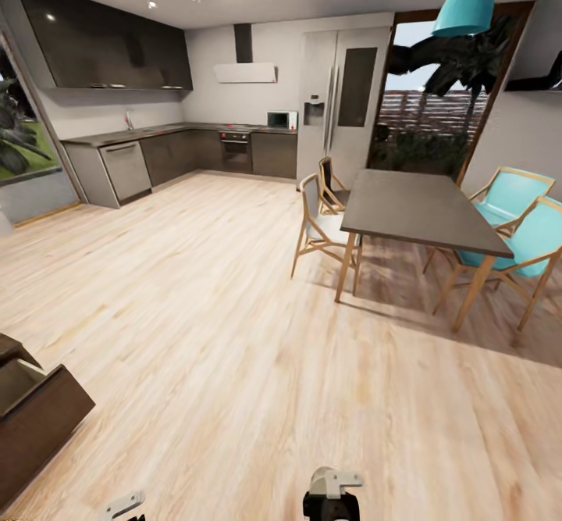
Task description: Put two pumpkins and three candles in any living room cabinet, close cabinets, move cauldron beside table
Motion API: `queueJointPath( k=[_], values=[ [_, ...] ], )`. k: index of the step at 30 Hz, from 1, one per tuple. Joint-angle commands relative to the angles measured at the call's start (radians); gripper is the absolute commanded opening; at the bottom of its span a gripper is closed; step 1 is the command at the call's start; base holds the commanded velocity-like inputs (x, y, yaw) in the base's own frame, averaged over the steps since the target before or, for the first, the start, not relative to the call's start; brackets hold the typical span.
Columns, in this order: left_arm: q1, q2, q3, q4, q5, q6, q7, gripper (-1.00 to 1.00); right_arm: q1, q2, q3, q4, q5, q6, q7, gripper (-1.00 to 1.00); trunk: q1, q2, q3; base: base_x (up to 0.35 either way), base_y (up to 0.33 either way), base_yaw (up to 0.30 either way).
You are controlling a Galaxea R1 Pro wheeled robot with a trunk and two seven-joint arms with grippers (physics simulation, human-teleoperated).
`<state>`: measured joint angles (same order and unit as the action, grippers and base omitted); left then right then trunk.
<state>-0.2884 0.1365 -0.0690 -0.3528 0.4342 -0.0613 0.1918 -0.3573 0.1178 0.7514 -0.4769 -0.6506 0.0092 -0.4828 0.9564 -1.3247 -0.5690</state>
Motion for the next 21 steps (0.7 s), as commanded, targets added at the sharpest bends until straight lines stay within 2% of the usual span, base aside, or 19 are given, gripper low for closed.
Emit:
queueJointPath(
  k=[1, 21],
  values=[
    [0.0, 0.0, 0.0, 0.0, 0.0, 0.0, 0.0, 1.0, 0.0, 0.0, 0.0, 0.0, 0.002, 0.0, 0.0, -1.0, 0.0, 0.0, 0.0, 0.331, -0.123, 0.284],
    [0.0, 0.0, 0.0, 0.0, 0.0, 0.0, 0.0, 1.0, 0.0, 0.002, 0.0, 0.001, 0.002, 0.0, 0.0, -1.0, 0.0, 0.0, 0.0, 0.329, -0.123, 0.284]
  ],
)
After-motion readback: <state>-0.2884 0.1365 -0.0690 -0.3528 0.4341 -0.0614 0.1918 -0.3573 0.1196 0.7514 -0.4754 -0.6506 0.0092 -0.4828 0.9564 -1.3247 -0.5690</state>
